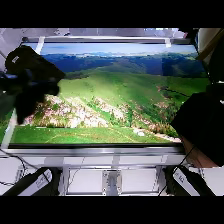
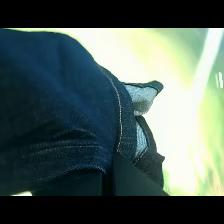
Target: Fold the clothes and pants, and hang the long-sleeved shirts on hangers.
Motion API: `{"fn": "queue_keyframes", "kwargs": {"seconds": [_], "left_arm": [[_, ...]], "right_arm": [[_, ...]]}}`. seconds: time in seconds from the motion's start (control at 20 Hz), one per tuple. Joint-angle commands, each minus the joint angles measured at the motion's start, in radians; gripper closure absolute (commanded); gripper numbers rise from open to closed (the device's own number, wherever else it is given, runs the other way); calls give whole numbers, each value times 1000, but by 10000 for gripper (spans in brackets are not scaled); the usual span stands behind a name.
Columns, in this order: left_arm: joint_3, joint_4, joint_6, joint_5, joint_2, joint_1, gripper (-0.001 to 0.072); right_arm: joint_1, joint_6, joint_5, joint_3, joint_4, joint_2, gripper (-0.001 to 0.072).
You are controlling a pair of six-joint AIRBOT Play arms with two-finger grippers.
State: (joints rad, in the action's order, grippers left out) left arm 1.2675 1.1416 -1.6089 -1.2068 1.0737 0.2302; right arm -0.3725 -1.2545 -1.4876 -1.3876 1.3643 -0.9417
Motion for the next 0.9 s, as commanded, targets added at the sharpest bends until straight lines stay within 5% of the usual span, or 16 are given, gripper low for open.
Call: {"fn": "queue_keyframes", "kwargs": {"seconds": [0.0, 0.3, 0.45, 0.5, 0.55, 0.6, 0.7, 0.85], "left_arm": [[-162, 1, -60, -3, -125, -323, 672], [-445, 10, -158, 529, 20, -949, 671], [-441, 92, -158, 739, 81, -1010, 661], [-436, 100, -158, 758, 68, -976, 590], [-426, 99, -159, 745, 42, -916, 241], [-421, 99, -177, 722, 8, -846, -13], [-420, 100, -195, 646, -80, -677, -13], [-422, 193, -195, 397, -188, -430, -13]], "right_arm": [[0, 45, 79, 0, 43, -3, 697], [0, 45, 99, 2, -137, -119, 675], [0, 44, 97, 2, -227, -186, 607], [0, 45, 99, 3, -266, -206, 607], [0, 45, 102, 3, -306, -224, 605], [0, 45, 101, 3, -345, -241, 577], [19, 44, 98, 3, -414, -276, 308], [142, 45, 101, 53, -472, -299, 309]]}}
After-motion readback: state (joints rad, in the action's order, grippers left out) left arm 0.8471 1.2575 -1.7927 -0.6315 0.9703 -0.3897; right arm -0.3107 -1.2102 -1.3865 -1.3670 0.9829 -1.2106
